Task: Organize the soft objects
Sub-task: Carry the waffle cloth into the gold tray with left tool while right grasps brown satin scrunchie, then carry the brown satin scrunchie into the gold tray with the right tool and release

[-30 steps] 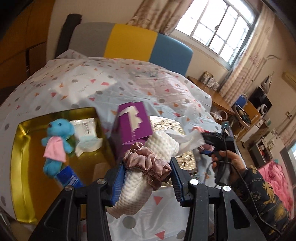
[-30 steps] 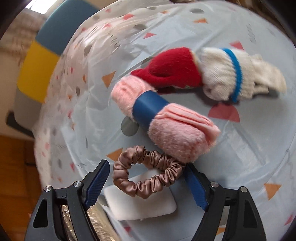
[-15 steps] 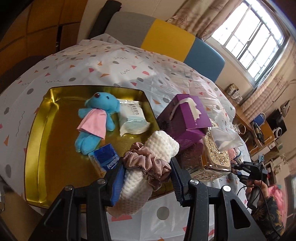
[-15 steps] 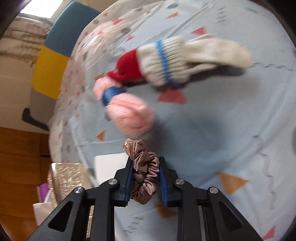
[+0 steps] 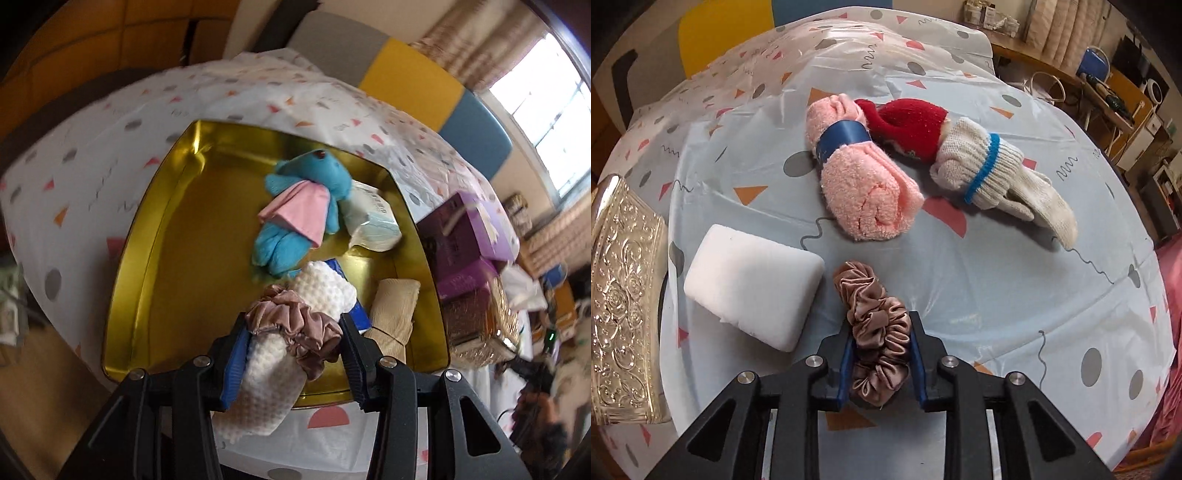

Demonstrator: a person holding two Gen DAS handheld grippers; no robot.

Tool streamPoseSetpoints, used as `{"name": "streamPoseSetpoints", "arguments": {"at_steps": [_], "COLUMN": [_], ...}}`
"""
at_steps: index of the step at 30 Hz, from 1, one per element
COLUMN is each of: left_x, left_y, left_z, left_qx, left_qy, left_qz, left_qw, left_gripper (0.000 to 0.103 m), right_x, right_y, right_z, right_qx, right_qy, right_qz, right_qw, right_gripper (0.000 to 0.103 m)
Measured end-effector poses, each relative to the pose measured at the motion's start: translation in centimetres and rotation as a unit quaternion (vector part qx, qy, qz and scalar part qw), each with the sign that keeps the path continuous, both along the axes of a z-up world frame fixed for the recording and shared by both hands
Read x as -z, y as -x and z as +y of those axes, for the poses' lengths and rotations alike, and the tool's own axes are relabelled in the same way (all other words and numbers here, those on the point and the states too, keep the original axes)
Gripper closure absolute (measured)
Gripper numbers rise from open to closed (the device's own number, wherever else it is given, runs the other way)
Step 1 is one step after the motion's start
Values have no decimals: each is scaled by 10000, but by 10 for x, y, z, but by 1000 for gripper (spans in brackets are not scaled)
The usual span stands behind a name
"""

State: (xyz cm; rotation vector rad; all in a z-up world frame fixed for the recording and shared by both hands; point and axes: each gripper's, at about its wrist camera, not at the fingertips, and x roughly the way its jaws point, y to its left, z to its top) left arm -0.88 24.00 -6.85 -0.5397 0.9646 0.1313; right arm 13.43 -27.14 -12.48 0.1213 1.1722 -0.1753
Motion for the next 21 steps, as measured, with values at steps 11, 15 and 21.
{"name": "streamPoseSetpoints", "arguments": {"at_steps": [11, 15, 21], "left_x": [-11, -1, -3], "left_y": [-75, -82, -55], "left_z": [-20, -24, -34], "left_qx": [39, -82, 185], "left_qy": [912, 886, -326], "left_qz": [-217, -35, -113], "left_qw": [9956, 9960, 9992], "left_gripper": [39, 27, 26], "right_x": [-3, -4, -3], "right_y": [-1, -1, -3], "right_z": [8, 9, 9], "right_qx": [-183, -200, -214], "right_qy": [261, 267, 306], "right_qz": [-26, -25, -10], "right_qw": [9995, 9994, 9993], "right_gripper": [77, 77, 77]}}
